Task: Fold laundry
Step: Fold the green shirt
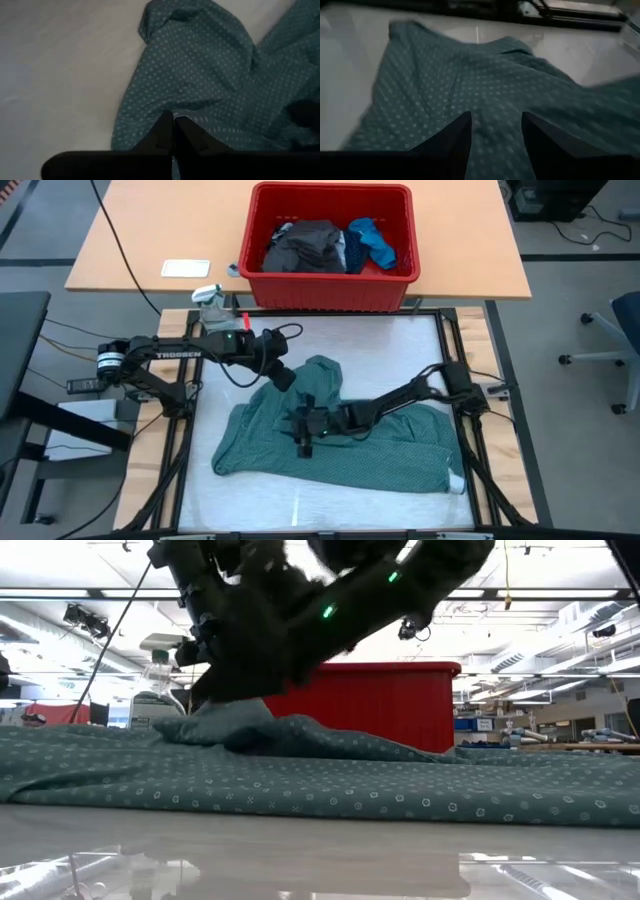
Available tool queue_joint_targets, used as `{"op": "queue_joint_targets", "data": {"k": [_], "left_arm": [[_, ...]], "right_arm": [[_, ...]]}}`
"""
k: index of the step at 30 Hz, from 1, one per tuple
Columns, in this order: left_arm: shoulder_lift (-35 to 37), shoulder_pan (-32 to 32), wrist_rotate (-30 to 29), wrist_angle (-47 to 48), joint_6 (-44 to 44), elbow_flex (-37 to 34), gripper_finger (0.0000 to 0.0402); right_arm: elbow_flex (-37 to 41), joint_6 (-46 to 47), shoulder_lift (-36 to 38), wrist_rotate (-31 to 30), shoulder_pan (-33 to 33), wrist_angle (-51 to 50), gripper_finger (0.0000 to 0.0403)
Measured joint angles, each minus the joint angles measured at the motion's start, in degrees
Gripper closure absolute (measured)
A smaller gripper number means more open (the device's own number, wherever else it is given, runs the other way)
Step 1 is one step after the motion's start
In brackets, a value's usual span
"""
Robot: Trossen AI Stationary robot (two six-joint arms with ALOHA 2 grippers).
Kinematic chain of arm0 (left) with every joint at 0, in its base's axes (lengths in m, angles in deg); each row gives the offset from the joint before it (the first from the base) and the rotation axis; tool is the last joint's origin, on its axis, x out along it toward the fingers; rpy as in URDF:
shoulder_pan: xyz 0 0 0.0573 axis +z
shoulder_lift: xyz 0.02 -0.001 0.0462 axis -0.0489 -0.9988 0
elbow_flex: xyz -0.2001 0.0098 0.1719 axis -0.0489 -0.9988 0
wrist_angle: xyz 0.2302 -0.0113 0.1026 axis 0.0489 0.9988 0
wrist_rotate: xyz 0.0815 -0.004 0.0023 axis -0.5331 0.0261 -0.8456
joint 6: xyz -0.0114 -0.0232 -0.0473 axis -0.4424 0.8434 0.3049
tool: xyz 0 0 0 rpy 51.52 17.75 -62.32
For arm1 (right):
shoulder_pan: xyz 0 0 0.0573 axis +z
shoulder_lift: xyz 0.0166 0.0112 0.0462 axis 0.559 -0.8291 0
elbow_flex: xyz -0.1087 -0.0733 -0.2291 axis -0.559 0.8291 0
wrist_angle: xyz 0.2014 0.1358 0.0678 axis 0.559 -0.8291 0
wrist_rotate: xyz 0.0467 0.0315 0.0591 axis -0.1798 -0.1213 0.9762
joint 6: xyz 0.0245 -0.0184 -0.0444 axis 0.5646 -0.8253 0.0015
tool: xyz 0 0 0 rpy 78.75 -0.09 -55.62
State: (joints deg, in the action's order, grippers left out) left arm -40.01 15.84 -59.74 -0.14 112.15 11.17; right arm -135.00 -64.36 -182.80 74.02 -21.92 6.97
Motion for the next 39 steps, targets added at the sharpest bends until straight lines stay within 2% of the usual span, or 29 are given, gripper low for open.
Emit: {"op": "queue_joint_targets", "data": {"k": [3,6,11,15,19,25,31,34,39], "left_arm": [[0.0,0.0,0.1,1.4,-2.5,0.0,0.0393],[0.0,0.0,0.2,4.0,-5.0,0.0,0.0393],[0.0,-0.1,0.2,6.8,-8.9,0.0,0.0393],[0.0,-0.1,0.3,7.3,-10.7,0.0,0.0393],[0.0,-0.1,0.4,7.3,-12.7,0.0,0.0393],[0.0,-0.1,2.5,7.4,-17.9,0.0,0.0393],[0.0,-0.1,3.0,7.9,-20.4,0.0,0.0393],[0.0,0.6,3.5,9.7,-22.1,0.0,0.0397],[0.0,1.9,5.7,13.4,-21.1,0.0,0.0399]], "right_arm": [[-4.0,-5.5,-4.5,-1.4,0.7,1.7,0.0222],[-7.6,-6.2,-8.1,-5.7,1.2,2.0,0.0222],[-12.5,-5.5,-12.7,-8.9,1.2,1.2,0.0229],[-16.2,-2.8,-14.4,-11.0,1.2,-6.4,0.0251],[-18.1,1.1,-14.0,-10.6,1.0,-15.8,0.0271],[-18.2,4.8,-13.8,-10.5,0.9,-16.3,0.0300],[-18.2,14.6,-13.0,-8.1,0.3,-17.2,0.0389],[-18.2,19.8,-11.2,-8.0,0.1,-18.7,0.0393],[-18.2,17.4,-4.0,-8.4,0.8,-28.6,0.0396]]}}
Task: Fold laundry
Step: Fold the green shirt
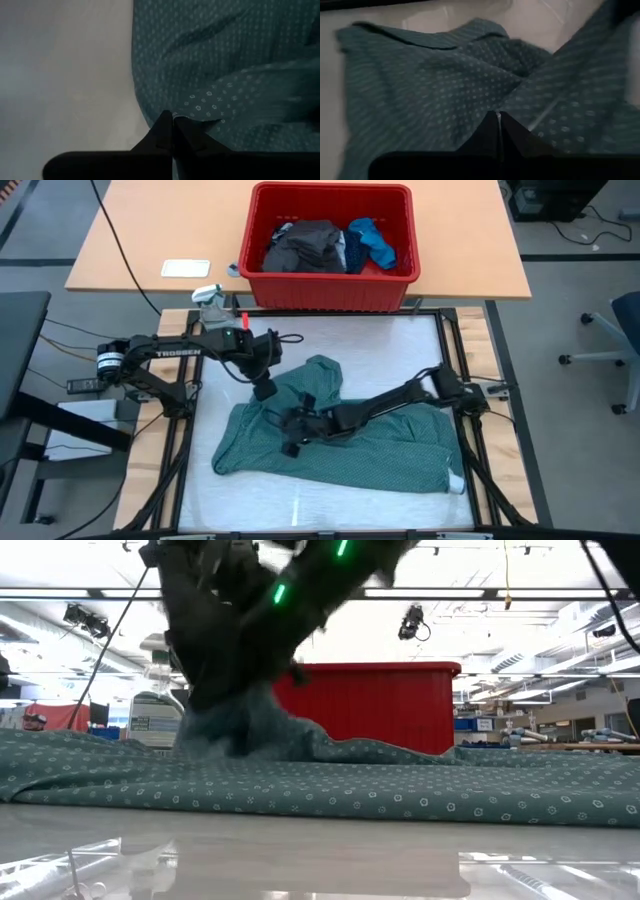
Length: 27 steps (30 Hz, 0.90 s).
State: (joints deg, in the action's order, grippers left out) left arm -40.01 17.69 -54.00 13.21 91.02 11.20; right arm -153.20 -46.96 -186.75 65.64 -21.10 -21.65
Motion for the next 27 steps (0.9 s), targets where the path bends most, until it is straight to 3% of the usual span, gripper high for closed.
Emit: {"op": "queue_joint_targets", "data": {"k": [3,6,12,19,23,27], "left_arm": [[0.0,-0.7,4.4,2.8,2.3,0.0,0.0400],[0.0,-4.0,9.0,3.6,7.8,0.0,0.0400],[-0.3,-18.5,9.4,0.6,21.6,0.0,0.0401],[-3.8,-30.8,6.9,-6.8,37.4,-5.1,0.0401],[-5.8,-34.2,8.3,-11.0,47.2,-6.3,0.0401],[-7.2,-37.6,8.5,-12.3,56.1,-6.1,0.0401]], "right_arm": [[0.0,-1.4,3.7,3.4,0.3,-7.9,0.0396],[0.1,-2.7,6.6,13.6,0.0,-13.2,0.0396],[1.5,-4.2,12.5,26.0,2.7,-21.3,0.0397],[11.3,-2.9,11.6,32.7,7.6,-3.4,0.0398],[15.5,-1.4,11.0,34.5,5.9,2.6,0.0394],[18.0,-0.5,10.5,41.2,3.7,5.4,0.0363]]}}
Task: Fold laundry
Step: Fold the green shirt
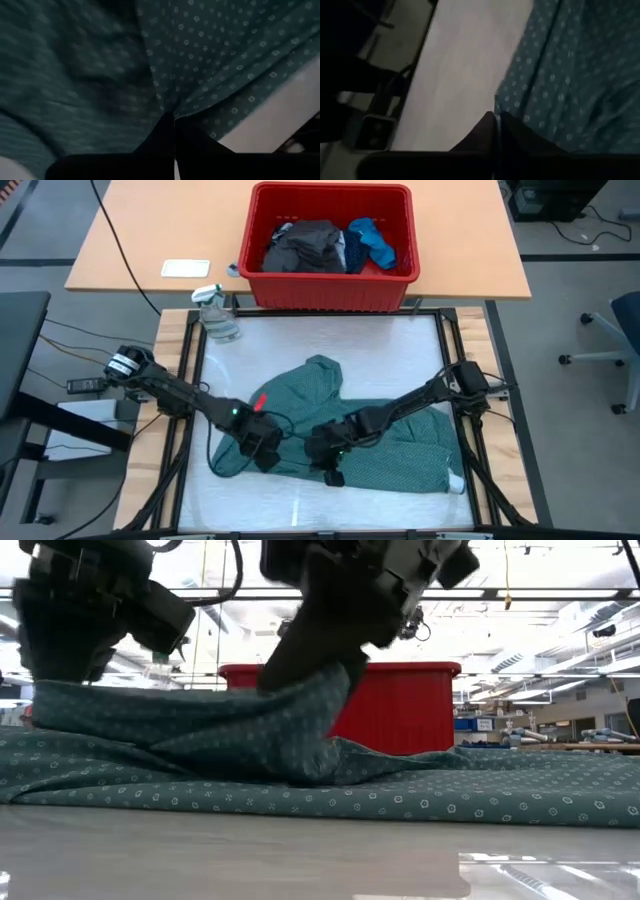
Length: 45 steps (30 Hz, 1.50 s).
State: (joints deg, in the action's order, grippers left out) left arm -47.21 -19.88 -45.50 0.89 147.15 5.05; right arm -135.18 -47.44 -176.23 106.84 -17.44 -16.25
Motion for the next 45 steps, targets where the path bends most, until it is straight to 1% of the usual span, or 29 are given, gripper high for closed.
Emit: {"op": "queue_joint_targets", "data": {"k": [3,6,8,10,13,14,16,19,21,23,24,26,29,32,34,35,38,41,43,45], "left_arm": [[-0.6,-2.1,0.1,-1.8,5.1,-0.1,0.0401],[-0.8,-3.7,-0.1,-5.3,7.7,-0.1,0.0392],[-0.6,-3.9,-0.6,-7.6,9.4,0.0,0.0377],[0.0,-3.8,-1.0,-7.4,10.2,0.0,0.0357],[1.3,-3.4,-1.0,-7.6,11.6,0.0,0.0326],[1.7,-3.5,-1.0,-7.3,11.8,0.0,0.0315],[2.3,-3.5,-1.6,-7.3,12.4,0.0,0.0296],[2.4,-3.6,-2.5,-6.7,13.2,0.0,0.0273],[2.4,-3.9,-3.0,-5.4,13.4,0.0,0.0261],[2.5,-4.0,-4.1,-2.5,13.6,-0.1,0.0252],[2.5,-4.0,-4.2,-1.6,13.8,-0.1,0.0248],[2.4,-3.9,-3.6,-1.3,15.0,-0.1,0.0240],[2.5,-4.4,-1.9,-4.2,15.9,-0.1,0.0228],[2.9,-5.2,-1.8,-7.0,17.3,-0.1,0.0212],[3.4,-6.0,-2.0,-7.2,17.5,-0.1,0.0199],[3.6,-6.4,-2.2,-6.9,17.4,-0.1,0.0191],[3.8,-7.2,-2.6,-4.6,16.2,0.0,0.0170],[3.9,-7.1,-5.4,-1.7,13.5,-0.1,0.0152],[3.9,-5.8,-6.7,-0.2,10.9,-0.1,0.0147],[3.9,-3.3,-6.7,0.3,8.2,-0.1,0.0147]], "right_arm": [[2.1,1.3,0.0,4.3,-0.9,0.1,0.0339],[3.3,3.8,0.0,11.5,-1.1,1.3,0.0316],[4.1,3.9,0.1,16.5,-1.0,1.0,0.0302],[4.5,3.7,0.0,20.1,-0.9,-0.3,0.0293],[4.4,4.1,0.2,24.5,-0.9,-0.7,0.0288],[4.4,4.2,0.3,25.0,-1.0,-0.8,0.0288],[4.4,3.9,0.3,24.8,-1.0,-0.7,0.0288],[4.4,3.3,0.3,22.3,-1.1,-0.5,0.0288],[4.4,3.3,0.3,19.2,-1.2,-0.5,0.0288],[4.4,3.7,0.3,14.2,-1.7,-0.4,0.0288],[4.4,4.0,0.3,13.2,-1.9,-0.4,0.0288],[4.4,4.6,0.3,13.8,-2.4,-0.4,0.0288],[4.4,7.0,0.3,17.0,-2.8,-2.6,0.0283],[4.4,11.4,0.3,20.7,-2.7,-9.2,0.0277],[4.4,13.1,0.3,23.1,-2.7,-13.9,0.0276],[4.4,13.9,0.3,23.2,-2.5,-15.5,0.0276],[4.4,17.6,0.3,21.7,-1.7,-17.4,0.0277],[4.4,22.6,0.3,18.9,-1.4,-16.1,0.0276],[4.4,26.9,0.3,16.9,-1.6,-14.3,0.0275],[4.4,31.7,0.5,15.4,-2.3,-13.0,0.0275]]}}
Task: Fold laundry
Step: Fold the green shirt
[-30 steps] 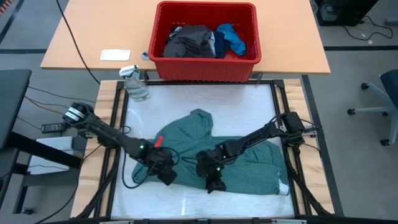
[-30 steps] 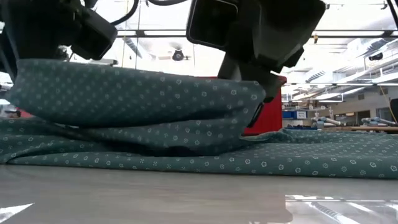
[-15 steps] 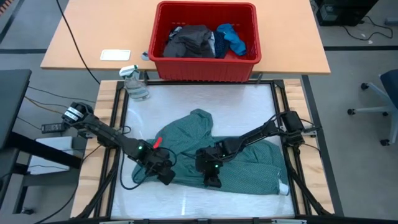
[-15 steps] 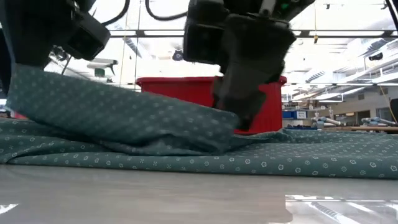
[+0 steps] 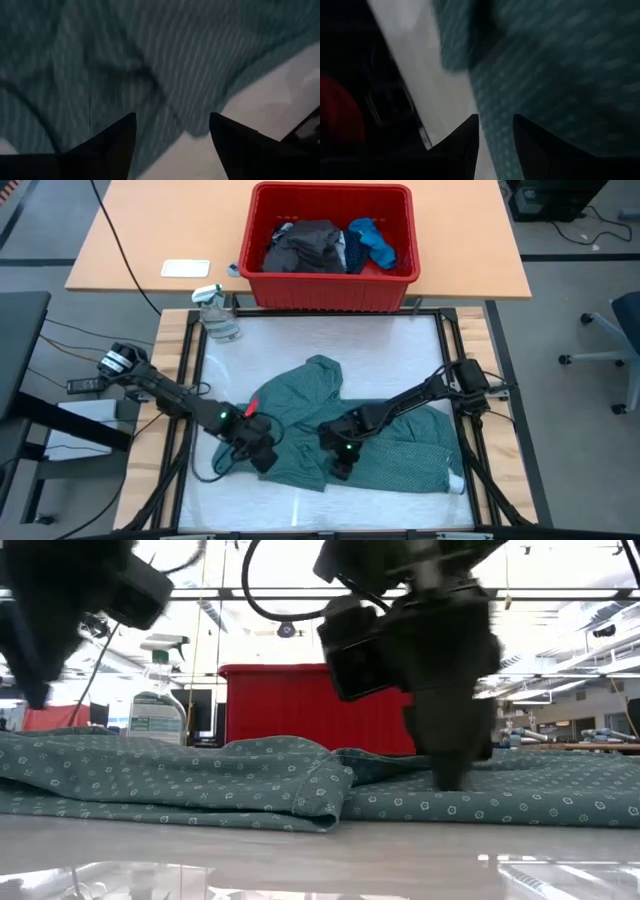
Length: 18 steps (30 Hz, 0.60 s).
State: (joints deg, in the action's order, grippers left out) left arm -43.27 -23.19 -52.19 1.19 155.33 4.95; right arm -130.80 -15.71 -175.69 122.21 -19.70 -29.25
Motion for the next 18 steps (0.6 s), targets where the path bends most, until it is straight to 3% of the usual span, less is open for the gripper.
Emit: {"op": "queue_joint_targets", "data": {"k": [6,18], "left_arm": [[0.0,4.9,1.3,-0.6,-6.5,0.0,0.0159],[-0.1,8.3,4.0,-2.1,-15.5,-1.4,0.0162]], "right_arm": [[-0.5,8.6,2.6,-10.7,-0.3,1.2,0.0273],[-0.4,27.8,2.4,-21.2,1.5,3.6,0.0273]]}}
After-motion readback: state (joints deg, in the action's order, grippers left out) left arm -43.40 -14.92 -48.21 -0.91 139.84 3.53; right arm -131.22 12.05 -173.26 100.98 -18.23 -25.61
